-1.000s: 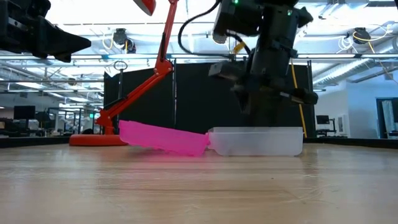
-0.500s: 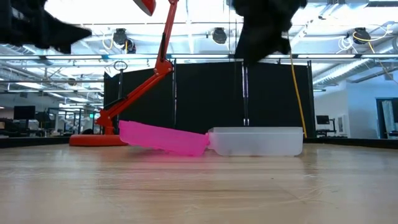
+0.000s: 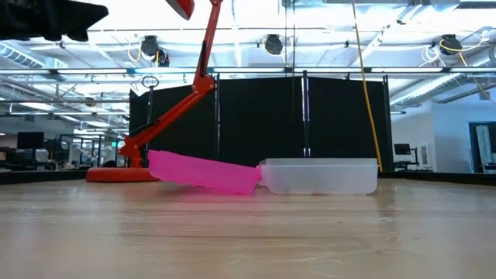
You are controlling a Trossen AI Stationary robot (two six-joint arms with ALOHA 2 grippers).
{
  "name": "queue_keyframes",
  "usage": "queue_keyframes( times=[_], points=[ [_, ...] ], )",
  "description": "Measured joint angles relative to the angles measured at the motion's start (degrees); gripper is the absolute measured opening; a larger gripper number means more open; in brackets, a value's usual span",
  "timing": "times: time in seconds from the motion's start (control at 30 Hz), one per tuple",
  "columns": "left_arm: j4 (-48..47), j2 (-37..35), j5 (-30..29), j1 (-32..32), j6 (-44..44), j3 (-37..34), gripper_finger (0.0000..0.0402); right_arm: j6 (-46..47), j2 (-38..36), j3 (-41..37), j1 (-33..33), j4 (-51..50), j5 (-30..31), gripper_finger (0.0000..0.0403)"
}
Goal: Pick & place school supplies into a supply box
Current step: Return to Home Position
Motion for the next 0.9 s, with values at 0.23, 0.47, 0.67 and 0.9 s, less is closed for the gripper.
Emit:
queue_keyframes(
  times=[0.23,0.47,0.67,0.9],
  points=[
    [3.8,0.2,-0.7,1.3,2.4,0.0,0.0008,-6.7,-10.4,-15.2,0.0,17.7,-9.0,0.0002],
    [8.0,-3.2,6.2,1.3,6.0,0.0,0.0007,-10.1,-30.6,-31.8,0.7,26.5,-7.6,0.0001],
    [7.8,-4.0,6.9,3.2,8.5,0.0,0.0004,-8.2,-46.1,-41.8,-4.2,26.6,-10.1,0.0000],
    [4.7,-4.7,4.5,3.8,3.9,0.0,0.0003,-5.7,-57.9,-50.6,-5.4,26.5,-18.2,0.0000]
  ],
)
